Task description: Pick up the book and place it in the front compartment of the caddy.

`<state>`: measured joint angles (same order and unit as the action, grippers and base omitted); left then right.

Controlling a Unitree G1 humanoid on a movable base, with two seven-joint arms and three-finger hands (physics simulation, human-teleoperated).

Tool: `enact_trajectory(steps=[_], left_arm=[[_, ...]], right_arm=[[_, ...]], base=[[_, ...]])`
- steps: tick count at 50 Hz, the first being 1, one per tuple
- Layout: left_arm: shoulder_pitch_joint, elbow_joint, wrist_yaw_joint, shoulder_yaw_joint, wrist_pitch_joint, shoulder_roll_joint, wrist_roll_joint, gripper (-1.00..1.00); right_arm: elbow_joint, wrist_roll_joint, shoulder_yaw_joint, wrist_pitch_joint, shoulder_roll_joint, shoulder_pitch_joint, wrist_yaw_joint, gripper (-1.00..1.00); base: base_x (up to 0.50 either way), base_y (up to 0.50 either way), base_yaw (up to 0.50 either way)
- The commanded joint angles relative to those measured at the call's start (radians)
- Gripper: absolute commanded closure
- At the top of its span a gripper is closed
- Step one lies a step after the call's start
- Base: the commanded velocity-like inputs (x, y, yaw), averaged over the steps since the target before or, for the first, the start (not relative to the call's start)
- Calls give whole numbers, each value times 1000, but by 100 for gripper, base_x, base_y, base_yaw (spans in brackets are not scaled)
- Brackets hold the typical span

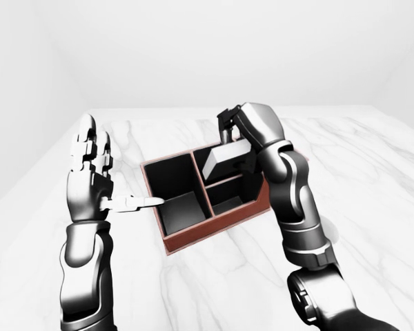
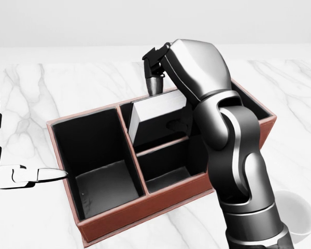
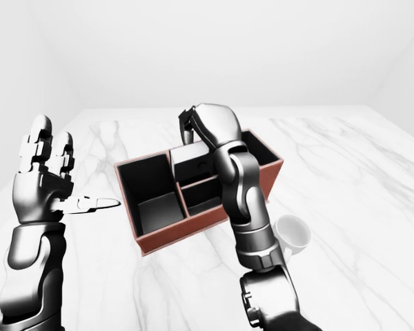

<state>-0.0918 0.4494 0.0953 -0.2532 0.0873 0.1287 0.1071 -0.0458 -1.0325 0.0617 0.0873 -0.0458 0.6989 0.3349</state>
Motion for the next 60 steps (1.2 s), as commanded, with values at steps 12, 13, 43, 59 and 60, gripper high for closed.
enact_trajectory(steps=[12, 13, 43, 59, 60], left_arm=[[-5, -2, -1, -3, 0, 3, 4, -100], [-4, 0, -1, -3, 0, 3, 4, -100], [-4, 3, -2, -1, 0, 2, 2, -100], [-6, -16, -2, -2, 0, 3, 2, -100], [-6, -13, -2, -3, 0, 3, 4, -100]], right_arm=[[219, 13, -10, 0, -10, 109, -164, 100], [247, 16, -11, 0, -12, 118, -180, 100], [557, 34, -9, -74, -25, 227, -353, 100], [759, 42, -2, -129, -33, 305, -457, 100], [771, 42, -2, -133, -33, 310, -462, 100]], base=[[0, 0, 0], [0, 0, 0], [0, 0, 0], [0, 0, 0], [0, 0, 0]])
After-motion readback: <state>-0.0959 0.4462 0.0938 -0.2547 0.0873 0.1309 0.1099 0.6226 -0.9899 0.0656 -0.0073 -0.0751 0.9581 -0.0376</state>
